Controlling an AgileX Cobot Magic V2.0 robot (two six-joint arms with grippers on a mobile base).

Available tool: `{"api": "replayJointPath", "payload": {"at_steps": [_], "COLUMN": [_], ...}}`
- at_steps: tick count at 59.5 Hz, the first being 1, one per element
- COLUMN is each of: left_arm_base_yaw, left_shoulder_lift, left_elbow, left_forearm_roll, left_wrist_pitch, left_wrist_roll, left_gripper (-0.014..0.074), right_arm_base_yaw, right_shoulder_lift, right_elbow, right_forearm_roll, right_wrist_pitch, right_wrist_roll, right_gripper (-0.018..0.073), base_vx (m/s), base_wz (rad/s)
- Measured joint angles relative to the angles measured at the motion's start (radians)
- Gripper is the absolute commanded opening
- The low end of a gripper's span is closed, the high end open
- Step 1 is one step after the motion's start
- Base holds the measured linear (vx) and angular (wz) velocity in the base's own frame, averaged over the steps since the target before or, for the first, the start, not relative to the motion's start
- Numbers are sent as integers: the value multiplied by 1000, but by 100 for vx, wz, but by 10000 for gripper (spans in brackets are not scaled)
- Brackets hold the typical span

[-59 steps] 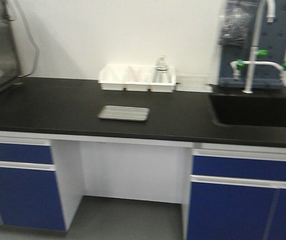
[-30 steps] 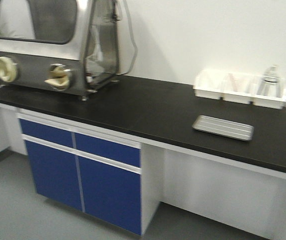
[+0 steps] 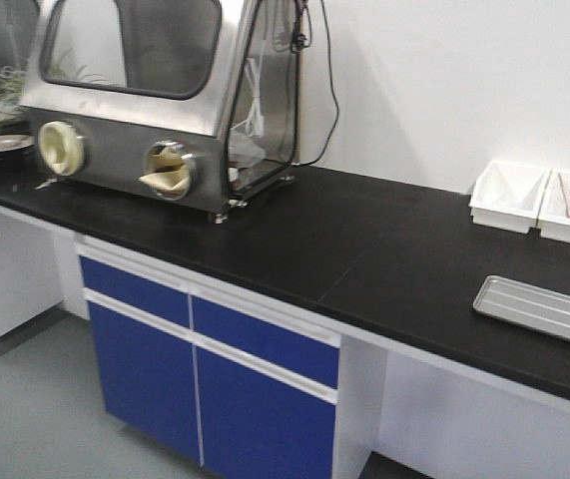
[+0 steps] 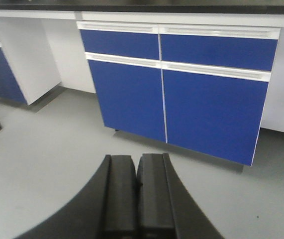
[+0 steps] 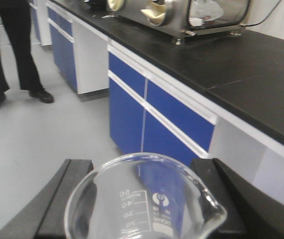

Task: Move beaker to silver tray on left bench
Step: 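Drive to the bench with the silver tray, keeping the beaker held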

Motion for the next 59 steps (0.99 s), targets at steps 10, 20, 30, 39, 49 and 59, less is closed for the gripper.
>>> {"api": "replayJointPath", "payload": {"at_steps": [10, 20, 30, 39, 49, 59], "left_arm_base_yaw": [0, 0, 0, 0, 0, 0], "left_shoulder_lift": [0, 0, 0, 0, 0, 0], "left_elbow": [0, 0, 0, 0, 0, 0], "left_forearm_roll": [0, 0, 0, 0, 0, 0], "left_wrist_pitch": [0, 0, 0, 0, 0, 0], "left_wrist_roll": [0, 0, 0, 0, 0, 0], "left_gripper": [1, 1, 1, 1, 1, 1], "right_arm_base_yaw": [0, 0, 0, 0, 0, 0], "right_shoulder_lift": [0, 0, 0, 0, 0, 0], "right_elbow": [0, 0, 0, 0, 0, 0], "right_forearm_roll": [0, 0, 0, 0, 0, 0], "right_wrist_pitch": [0, 0, 0, 0, 0, 0], "right_wrist_roll": [0, 0, 0, 0, 0, 0], "right_gripper": [-11, -11, -11, -11, -11, -11], "base_vx": [40, 39, 37, 35, 34, 33], "base_wz": [-40, -57, -60, -52, -41, -28]}}
